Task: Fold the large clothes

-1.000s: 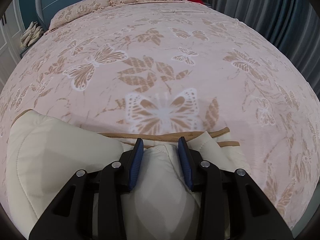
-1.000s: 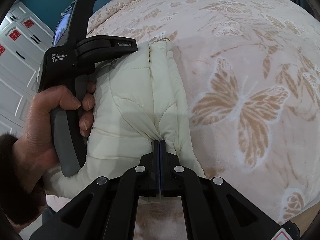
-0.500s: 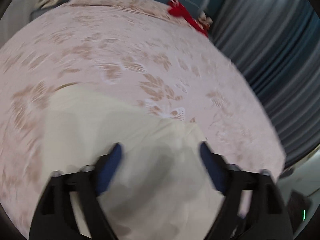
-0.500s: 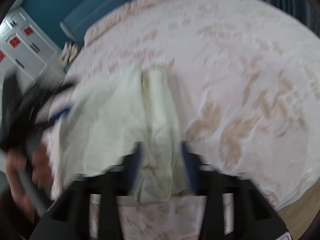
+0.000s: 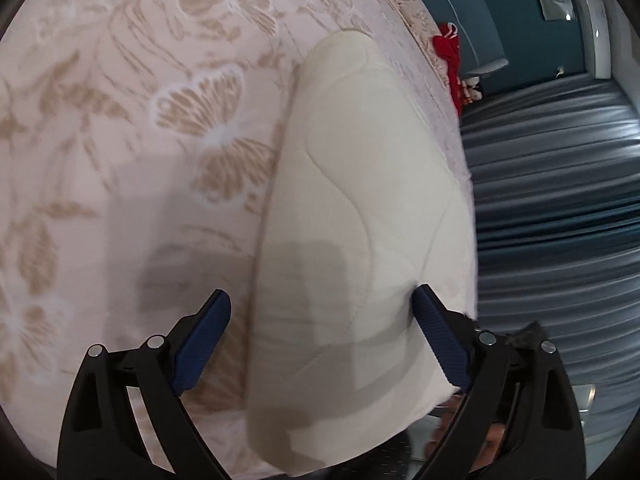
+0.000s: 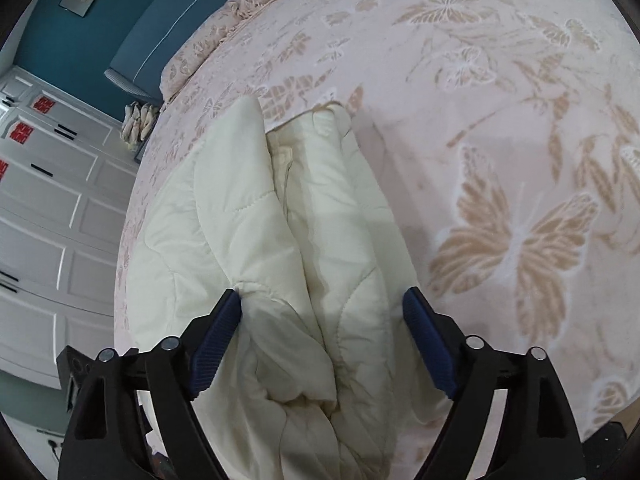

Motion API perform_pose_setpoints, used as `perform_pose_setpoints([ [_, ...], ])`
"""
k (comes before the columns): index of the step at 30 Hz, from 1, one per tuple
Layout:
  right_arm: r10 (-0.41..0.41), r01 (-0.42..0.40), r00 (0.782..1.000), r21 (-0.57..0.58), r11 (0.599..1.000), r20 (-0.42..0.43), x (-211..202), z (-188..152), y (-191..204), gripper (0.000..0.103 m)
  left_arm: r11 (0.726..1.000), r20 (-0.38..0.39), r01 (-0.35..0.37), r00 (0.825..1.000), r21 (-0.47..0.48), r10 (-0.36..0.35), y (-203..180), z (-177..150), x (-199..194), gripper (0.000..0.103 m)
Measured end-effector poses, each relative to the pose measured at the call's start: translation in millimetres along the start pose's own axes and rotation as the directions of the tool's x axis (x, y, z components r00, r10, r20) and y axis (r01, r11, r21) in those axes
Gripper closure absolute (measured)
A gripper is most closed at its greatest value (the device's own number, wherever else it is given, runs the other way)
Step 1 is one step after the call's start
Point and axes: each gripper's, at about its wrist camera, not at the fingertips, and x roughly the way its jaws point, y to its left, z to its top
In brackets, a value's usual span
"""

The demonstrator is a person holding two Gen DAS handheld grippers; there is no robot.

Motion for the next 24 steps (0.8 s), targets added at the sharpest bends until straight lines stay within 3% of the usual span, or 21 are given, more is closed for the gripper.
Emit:
perform_pose_setpoints([
  [2,-0.006,0.006,1.0,-0.005,1.0,-0.004,2.9,-0.9,4.5,0.02,0.999,-0.018,-0.012,1.0,0.036,0.013,-12.1,-1.1,6.0,0.013],
  [4,-0.007,0.007,1.0,-0.013,1.0,-0.006,4.4,-2.0,9.6,0.027,0.99,-0.012,-0.089,0.996,0.113,0.091,-29.4,-6.0,10.9,0.011],
  [6,-0.006,0.006,1.0,-0.026,1.0,-0.004,2.2,-2.7,15.2,0.045,0.969,0.0,-0.161,0.986,0.187,0.164,-45.8,-10.5,15.5,0.012],
  [9,-0.014,0.014,1.0,-0.07,0.997,0.005,-8.1,-5.8,23.0,0.065,0.943,0.022,-0.204,0.978,0.261,0.205,-63.9,-15.1,10.4,0.026],
  [11,-0.015,0.018,1.0,-0.095,0.995,0.025,-18.2,-9.7,30.4,0.071,0.927,0.031,-0.211,0.977,0.31,0.211,-74.1,-17.8,3.9,0.035],
  [15,-0.016,0.026,0.997,-0.138,0.99,0.071,-37.0,-19.7,42.3,0.076,0.879,0.064,-0.244,0.969,0.409,0.239,-97.6,-21.9,-8.4,0.047],
  [19,-0.005,0.031,0.992,-0.201,0.979,0.128,-59.4,-37.7,61.2,0.077,0.826,0.129,-0.278,0.96,0.491,0.247,-122.8,-30.5,-30.0,0.051],
  [24,0.031,0.022,0.978,-0.248,0.969,0.206,-89.1,-51.9,84.8,0.077,0.781,0.192,-0.295,0.955,0.55,0.226,-140.9,-35.5,-66.3,0.052],
])
